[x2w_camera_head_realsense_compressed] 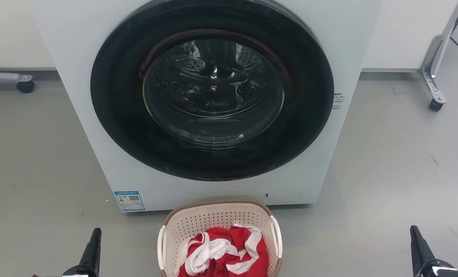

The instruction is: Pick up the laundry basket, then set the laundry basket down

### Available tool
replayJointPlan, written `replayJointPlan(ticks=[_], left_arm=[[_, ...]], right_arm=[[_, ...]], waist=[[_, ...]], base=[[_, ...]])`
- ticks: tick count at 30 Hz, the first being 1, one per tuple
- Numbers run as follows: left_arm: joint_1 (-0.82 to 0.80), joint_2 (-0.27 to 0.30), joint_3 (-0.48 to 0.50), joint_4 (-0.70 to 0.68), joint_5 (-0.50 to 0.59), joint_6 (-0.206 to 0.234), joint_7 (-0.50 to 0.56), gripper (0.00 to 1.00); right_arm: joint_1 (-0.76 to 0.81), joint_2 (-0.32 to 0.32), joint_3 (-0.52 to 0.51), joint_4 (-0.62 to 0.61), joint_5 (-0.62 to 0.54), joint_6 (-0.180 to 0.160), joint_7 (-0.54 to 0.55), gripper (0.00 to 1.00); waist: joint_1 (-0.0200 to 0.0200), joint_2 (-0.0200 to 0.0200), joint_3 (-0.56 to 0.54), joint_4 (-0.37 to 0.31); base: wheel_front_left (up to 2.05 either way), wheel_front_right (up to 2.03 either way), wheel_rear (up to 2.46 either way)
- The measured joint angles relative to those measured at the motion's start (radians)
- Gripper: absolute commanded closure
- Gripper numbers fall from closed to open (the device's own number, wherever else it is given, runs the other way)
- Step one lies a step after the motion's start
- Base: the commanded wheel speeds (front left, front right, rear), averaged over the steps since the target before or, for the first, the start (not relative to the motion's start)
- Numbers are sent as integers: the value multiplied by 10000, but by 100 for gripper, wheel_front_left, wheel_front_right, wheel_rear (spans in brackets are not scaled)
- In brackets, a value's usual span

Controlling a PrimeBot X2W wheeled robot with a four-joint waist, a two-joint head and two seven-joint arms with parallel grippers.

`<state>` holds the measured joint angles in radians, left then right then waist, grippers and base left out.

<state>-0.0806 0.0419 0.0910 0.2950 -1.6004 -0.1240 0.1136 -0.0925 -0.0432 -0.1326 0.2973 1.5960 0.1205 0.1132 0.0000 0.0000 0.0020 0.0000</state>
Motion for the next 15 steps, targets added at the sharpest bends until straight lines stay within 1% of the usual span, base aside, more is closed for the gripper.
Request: replayJointPlan(ticks=[15], left_arm=[[0, 0, 0, 0, 0, 0, 0, 100]], right_arm=[[0, 0, 0, 0, 10, 2, 0, 100]], waist=[[0, 0, 0, 0]], base=[[0, 0, 0]])
